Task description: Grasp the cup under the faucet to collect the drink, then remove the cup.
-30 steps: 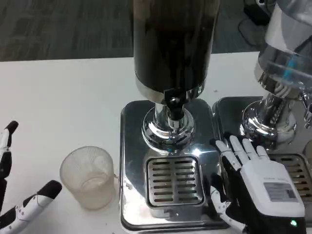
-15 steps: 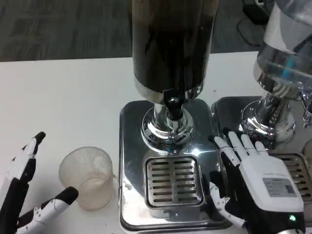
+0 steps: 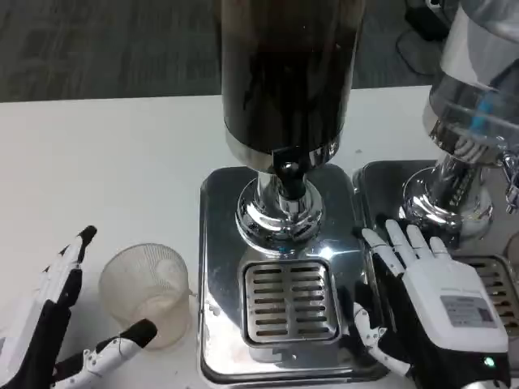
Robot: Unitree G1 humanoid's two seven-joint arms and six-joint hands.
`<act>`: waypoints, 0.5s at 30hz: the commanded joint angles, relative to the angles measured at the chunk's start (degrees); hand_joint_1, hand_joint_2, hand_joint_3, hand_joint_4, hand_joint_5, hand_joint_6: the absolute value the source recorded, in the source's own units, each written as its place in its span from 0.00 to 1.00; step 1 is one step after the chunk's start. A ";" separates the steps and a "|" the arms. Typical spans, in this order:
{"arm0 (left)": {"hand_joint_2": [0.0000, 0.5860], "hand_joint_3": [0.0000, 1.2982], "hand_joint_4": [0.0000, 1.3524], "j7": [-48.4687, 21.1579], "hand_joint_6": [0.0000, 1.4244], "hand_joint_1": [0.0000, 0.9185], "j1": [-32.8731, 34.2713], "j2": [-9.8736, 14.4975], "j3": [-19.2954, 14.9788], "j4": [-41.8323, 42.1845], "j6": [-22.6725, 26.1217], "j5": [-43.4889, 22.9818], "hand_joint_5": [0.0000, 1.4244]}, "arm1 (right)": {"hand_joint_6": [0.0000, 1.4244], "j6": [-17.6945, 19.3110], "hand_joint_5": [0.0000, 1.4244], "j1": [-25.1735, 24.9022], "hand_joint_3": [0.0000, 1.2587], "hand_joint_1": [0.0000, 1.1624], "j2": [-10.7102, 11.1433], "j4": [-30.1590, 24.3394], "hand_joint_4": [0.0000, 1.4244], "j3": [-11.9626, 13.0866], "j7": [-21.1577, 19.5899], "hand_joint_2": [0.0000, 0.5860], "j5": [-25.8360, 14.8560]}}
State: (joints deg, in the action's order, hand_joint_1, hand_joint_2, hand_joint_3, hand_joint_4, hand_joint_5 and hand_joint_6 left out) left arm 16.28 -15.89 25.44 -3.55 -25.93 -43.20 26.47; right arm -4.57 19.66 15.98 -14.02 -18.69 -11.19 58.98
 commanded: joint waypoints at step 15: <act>0.08 0.00 0.00 0.35 0.00 0.21 4.69 0.03 3.12 -8.39 -3.50 -0.85 0.00 | 0.00 -1.25 0.00 -0.55 0.12 0.42 -0.27 -0.10 0.00 -1.01 -0.50 1.00 0.36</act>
State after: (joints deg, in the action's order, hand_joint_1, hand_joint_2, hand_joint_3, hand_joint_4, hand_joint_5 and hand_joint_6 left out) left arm 16.29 -11.98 25.69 -1.11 -33.22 -45.39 26.27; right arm -5.38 19.16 15.61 -13.87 -19.85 -11.27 59.24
